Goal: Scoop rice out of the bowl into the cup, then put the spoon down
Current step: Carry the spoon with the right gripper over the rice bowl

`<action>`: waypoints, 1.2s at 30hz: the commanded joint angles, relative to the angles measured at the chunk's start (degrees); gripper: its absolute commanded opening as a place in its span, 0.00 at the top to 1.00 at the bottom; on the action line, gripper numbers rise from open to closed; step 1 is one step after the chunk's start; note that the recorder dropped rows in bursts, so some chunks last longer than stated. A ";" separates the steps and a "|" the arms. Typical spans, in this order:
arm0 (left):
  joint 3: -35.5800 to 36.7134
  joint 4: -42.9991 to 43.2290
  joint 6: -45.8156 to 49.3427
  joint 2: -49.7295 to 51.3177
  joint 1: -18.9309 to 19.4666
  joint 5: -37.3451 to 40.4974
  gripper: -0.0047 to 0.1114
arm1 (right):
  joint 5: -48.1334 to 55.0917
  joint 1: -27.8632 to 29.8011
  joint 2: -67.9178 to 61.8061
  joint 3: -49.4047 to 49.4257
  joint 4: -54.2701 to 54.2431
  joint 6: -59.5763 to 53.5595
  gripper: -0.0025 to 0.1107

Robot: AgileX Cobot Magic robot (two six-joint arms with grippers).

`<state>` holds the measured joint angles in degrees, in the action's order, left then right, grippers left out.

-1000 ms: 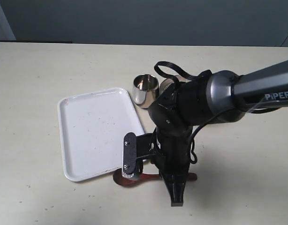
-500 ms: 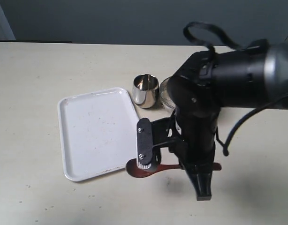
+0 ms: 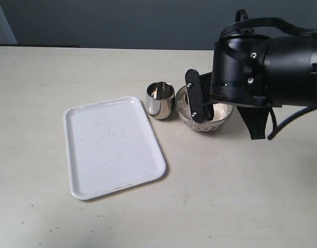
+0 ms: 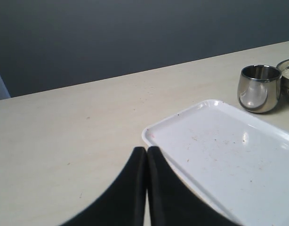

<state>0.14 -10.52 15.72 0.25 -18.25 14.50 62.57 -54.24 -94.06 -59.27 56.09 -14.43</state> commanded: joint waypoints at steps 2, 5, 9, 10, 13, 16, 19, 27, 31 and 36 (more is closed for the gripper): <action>-0.14 0.05 -0.16 -0.25 -0.28 -0.70 0.96 | 0.21 6.07 -5.77 -0.03 5.31 1.74 0.99; -0.14 0.05 -0.16 -0.25 -0.28 -0.70 0.96 | 0.46 6.89 -7.88 -0.03 11.82 9.09 0.99; -0.14 0.05 -0.16 -0.25 -0.28 -0.70 0.96 | -1.61 6.89 -10.01 -0.03 18.11 13.70 0.99; -0.14 0.05 -0.16 -0.25 -0.28 -0.70 0.96 | -2.02 6.89 -10.58 -0.03 18.58 13.70 0.99; -0.14 0.05 -0.16 -0.25 -0.28 -0.70 0.96 | 0.23 6.89 -13.18 -0.03 21.05 13.85 0.99; -0.14 0.05 -0.16 -0.25 -0.28 -0.70 0.96 | 1.35 6.89 -14.95 -0.11 21.96 13.85 0.99; -0.14 0.05 -0.16 -0.25 -0.28 -0.70 0.96 | 1.49 6.89 -15.63 -1.21 21.47 14.43 0.99; -0.14 0.05 -0.16 -0.25 -0.28 -0.70 0.96 | 0.06 6.89 -18.22 -5.09 20.61 14.43 0.99; -0.14 0.05 -0.16 -0.25 -0.28 -0.70 0.96 | 0.27 6.89 -20.54 -6.23 20.33 14.43 0.99; -0.14 0.05 -0.16 -0.25 -0.28 -0.70 0.96 | 0.27 6.89 -22.79 -6.21 20.50 14.09 0.99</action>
<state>0.14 -10.52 15.72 0.25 -18.25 14.50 62.54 -47.64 -116.01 -65.11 76.41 0.00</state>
